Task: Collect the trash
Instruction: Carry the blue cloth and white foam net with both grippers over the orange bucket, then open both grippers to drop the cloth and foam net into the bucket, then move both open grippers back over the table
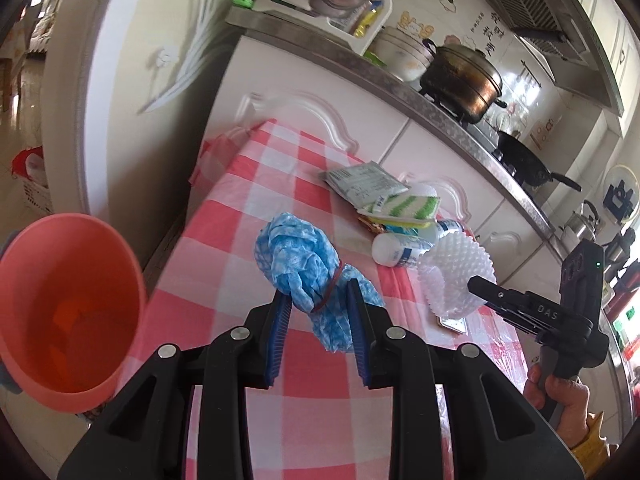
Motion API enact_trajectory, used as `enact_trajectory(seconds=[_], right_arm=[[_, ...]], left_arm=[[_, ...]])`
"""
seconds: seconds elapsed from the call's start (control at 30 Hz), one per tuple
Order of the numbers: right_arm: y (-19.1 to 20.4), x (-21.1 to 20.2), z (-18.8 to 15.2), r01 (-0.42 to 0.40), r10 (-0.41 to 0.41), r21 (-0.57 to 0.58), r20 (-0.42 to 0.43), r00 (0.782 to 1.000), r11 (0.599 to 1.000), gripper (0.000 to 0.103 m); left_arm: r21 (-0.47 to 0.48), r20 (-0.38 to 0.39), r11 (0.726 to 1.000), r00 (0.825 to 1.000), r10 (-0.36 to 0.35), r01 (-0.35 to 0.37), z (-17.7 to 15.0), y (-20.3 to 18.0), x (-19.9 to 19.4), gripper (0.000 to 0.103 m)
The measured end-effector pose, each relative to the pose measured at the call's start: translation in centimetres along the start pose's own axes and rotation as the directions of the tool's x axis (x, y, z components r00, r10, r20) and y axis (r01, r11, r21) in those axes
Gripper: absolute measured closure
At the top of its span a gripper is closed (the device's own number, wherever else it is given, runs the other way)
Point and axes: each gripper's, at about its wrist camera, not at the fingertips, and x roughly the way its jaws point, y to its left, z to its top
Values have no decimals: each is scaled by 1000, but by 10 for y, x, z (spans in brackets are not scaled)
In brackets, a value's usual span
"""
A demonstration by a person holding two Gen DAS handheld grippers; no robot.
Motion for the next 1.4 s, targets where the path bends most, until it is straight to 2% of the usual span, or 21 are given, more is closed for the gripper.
enact_trajectory(seconds=[0.1,0.2,0.3,0.4,0.57,0.77,0.87,0.9,0.93,0.97,1.0,1.03,1.07,1.1,1.2,1.23,1.4], right_arm=[[31,1,7,-53,53,-52,-3,999,997,71],[71,10,14,-130,128,-111,-29,991,985,71],[112,29,18,-212,202,-163,-80,976,963,70],[156,57,16,-294,265,-207,-154,952,933,68],[211,107,2,-353,282,-266,-269,921,897,66],[246,167,-28,-360,233,-304,-384,894,882,66],[254,185,-39,-365,218,-313,-418,882,877,60],[256,189,-43,-365,211,-321,-426,880,874,54],[258,192,-46,-361,200,-330,-432,880,872,50],[259,195,-49,-349,184,-342,-431,883,872,44],[260,195,-52,-338,172,-351,-426,888,873,38],[260,195,-54,-337,172,-351,-425,889,873,36],[259,194,-54,-343,181,-348,-423,888,872,31],[258,191,-54,-343,186,-345,-414,891,873,26],[249,178,-49,-339,206,-329,-377,903,881,26],[244,170,-46,-338,219,-320,-354,909,885,25],[209,122,-34,-308,251,-281,-223,942,909,20]], left_arm=[[-19,39,999,999,30,-29,5,16,-20,73],[-32,85,996,992,88,-86,12,35,-42,73],[-47,132,984,975,178,-173,18,57,-62,73],[-84,148,961,951,272,-262,23,87,-74,73],[-104,120,926,920,373,-362,21,124,-70,73],[-122,37,903,907,419,-412,12,160,-42,73],[-122,2,894,901,434,-430,2,172,-33,72],[-123,-8,893,900,436,-434,0,176,-30,72],[-127,-22,890,898,439,-438,-3,181,-28,69],[-133,-37,888,897,440,-440,-5,186,-26,59],[-140,-46,886,896,441,-443,-7,189,-25,55],[-151,-47,885,897,439,-441,-9,193,-26,45],[-159,-48,883,897,440,-442,-11,195,-26,30],[-165,-50,879,894,446,-448,-13,197,-28,24],[-180,-51,872,889,455,-456,-15,198,-36,21],[-190,-51,869,889,455,-456,-15,197,-40,16],[-215,20,895,915,403,-390,-14,179,-65,13]])
